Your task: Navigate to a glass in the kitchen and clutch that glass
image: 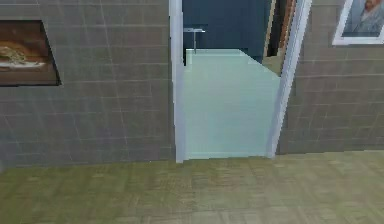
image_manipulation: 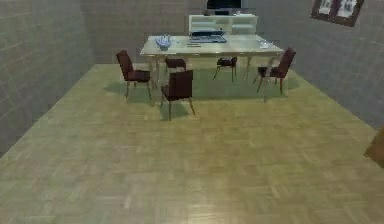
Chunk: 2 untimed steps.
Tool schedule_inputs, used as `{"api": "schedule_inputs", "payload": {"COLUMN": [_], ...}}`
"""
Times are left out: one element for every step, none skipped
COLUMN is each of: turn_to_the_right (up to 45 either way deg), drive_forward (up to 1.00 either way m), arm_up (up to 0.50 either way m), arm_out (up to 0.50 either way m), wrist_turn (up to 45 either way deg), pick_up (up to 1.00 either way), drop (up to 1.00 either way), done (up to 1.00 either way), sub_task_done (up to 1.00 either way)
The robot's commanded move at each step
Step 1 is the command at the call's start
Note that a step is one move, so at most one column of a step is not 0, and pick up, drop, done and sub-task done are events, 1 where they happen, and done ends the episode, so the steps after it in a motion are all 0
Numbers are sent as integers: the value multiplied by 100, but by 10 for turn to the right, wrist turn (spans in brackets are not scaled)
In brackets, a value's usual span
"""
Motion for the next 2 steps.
{"api": "schedule_inputs", "payload": {"turn_to_the_right": [450,390], "drive_forward": [0,0], "arm_up": [0,0], "arm_out": [0,0], "wrist_turn": [0,0], "pick_up": [0,0], "drop": [0,0], "done": [0,0], "sub_task_done": [0,0]}}
